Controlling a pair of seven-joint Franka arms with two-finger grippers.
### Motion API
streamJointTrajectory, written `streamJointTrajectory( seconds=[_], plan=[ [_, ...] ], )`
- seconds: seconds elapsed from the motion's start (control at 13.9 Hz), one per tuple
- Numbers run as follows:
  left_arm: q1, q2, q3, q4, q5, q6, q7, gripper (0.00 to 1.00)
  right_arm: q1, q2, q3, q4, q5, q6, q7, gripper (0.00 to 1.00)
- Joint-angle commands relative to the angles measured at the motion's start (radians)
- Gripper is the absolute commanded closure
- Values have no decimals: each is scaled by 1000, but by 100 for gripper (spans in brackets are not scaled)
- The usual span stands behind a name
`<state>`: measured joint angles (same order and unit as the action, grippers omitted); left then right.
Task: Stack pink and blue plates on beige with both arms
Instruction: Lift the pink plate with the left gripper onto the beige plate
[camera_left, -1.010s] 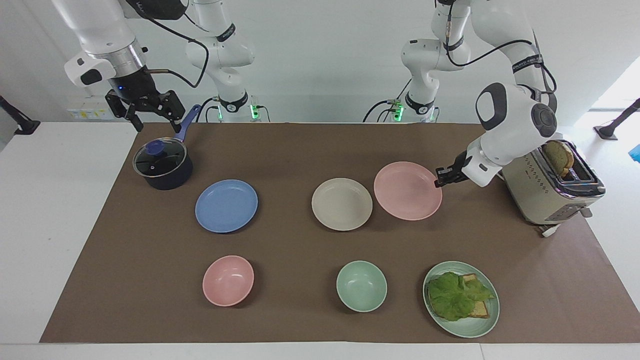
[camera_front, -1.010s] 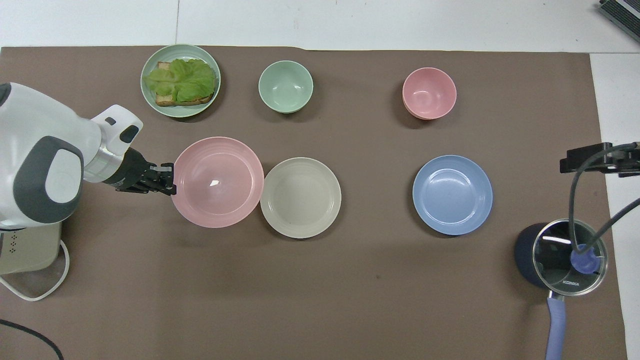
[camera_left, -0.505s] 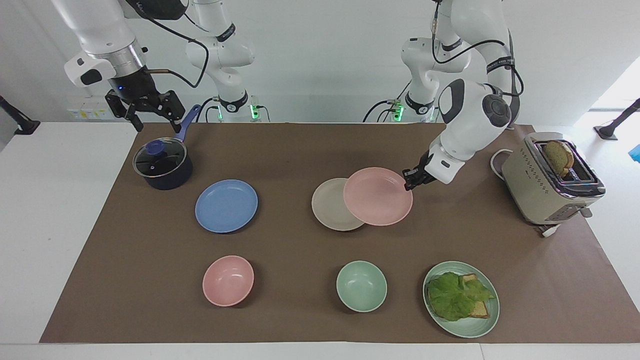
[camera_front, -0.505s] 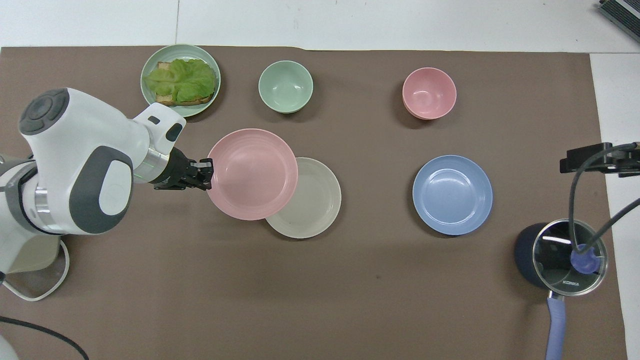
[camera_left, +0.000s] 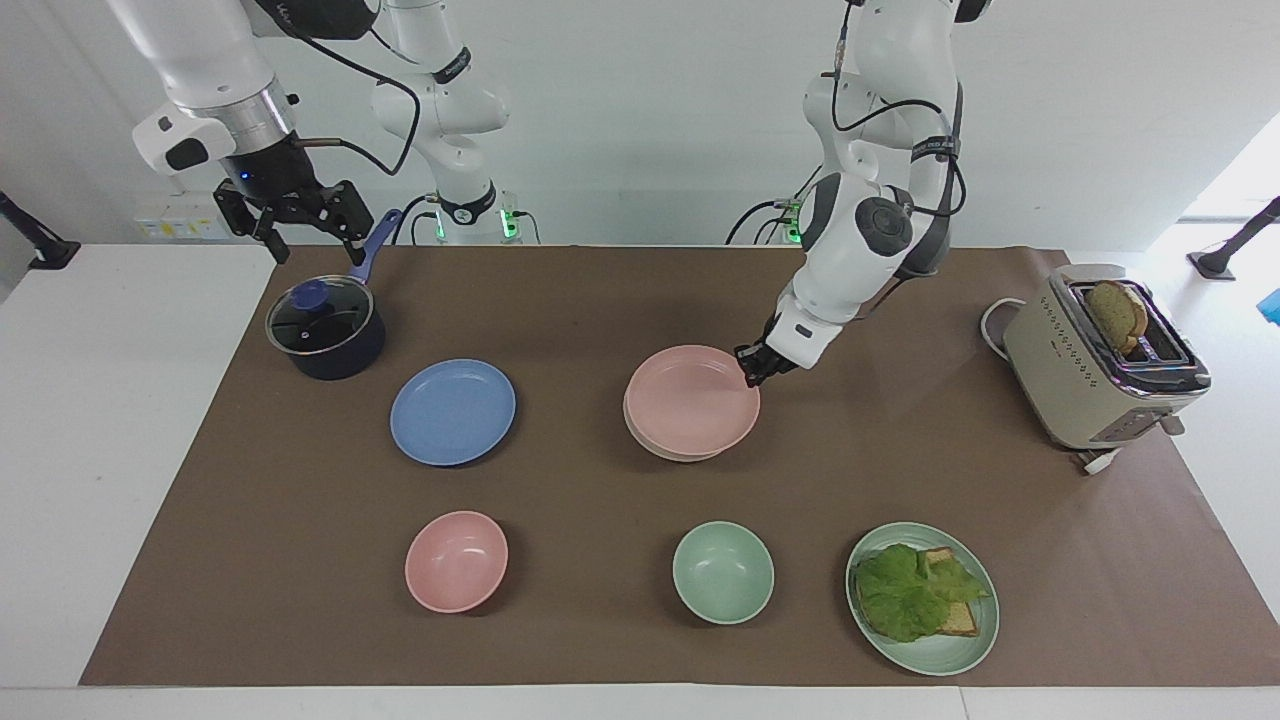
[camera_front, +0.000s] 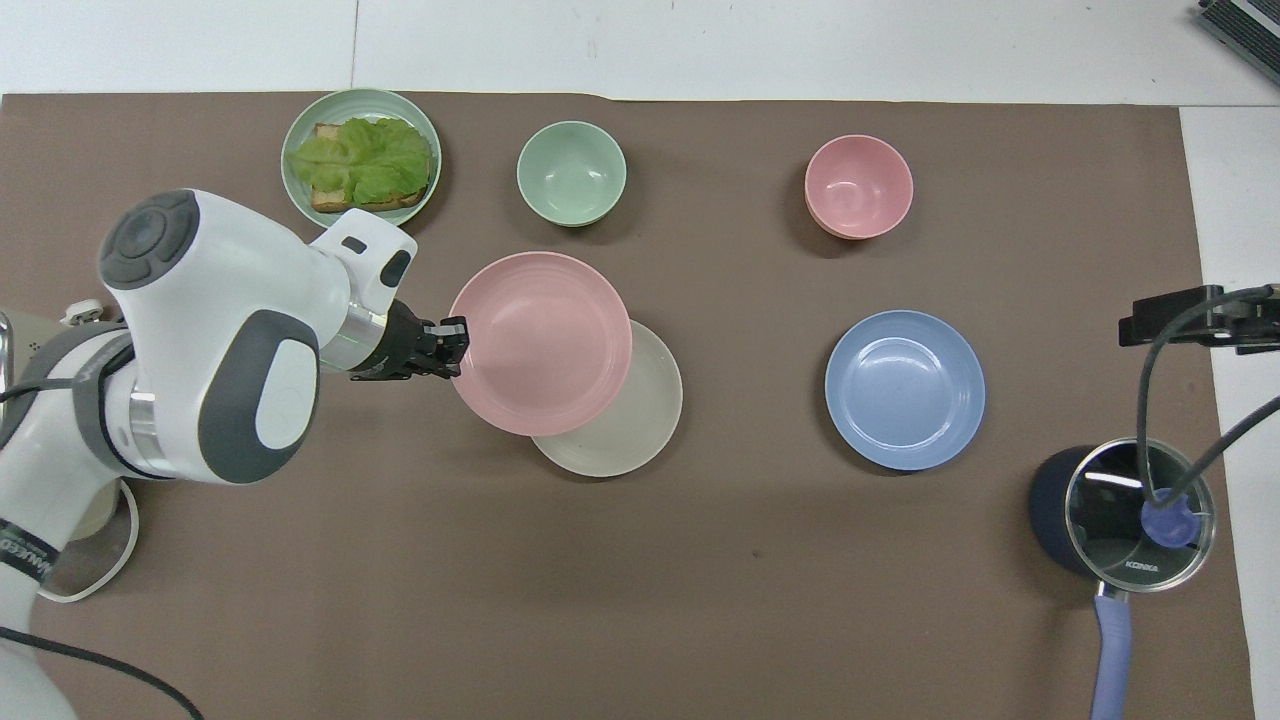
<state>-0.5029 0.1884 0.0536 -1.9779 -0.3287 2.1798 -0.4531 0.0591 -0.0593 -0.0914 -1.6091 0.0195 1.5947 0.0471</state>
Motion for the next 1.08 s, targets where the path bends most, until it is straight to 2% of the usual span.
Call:
streamJointTrajectory(
  seconds=[0.0, 0.22, 0.87, 0.94, 1.01],
  plan=[
    [-11, -9, 17, -38, -20, 29, 2, 100, -1, -19, 5, -17, 5, 7, 11, 0],
    [-14, 2, 17, -67, -21, 81, 1, 100, -1, -19, 5, -17, 3, 17, 11, 0],
    [-33, -1, 17, -67, -21, 77, 4, 100, -7, -19, 2, -22, 2, 25, 14, 0],
    [-33, -1, 17, -67, -21, 77, 7, 96, -7, -20, 4, -23, 2, 25, 14, 0],
    [-33, -1, 17, -67, -21, 78, 8, 50, -2, -20, 4, -23, -6, 25, 19, 0]
  ],
)
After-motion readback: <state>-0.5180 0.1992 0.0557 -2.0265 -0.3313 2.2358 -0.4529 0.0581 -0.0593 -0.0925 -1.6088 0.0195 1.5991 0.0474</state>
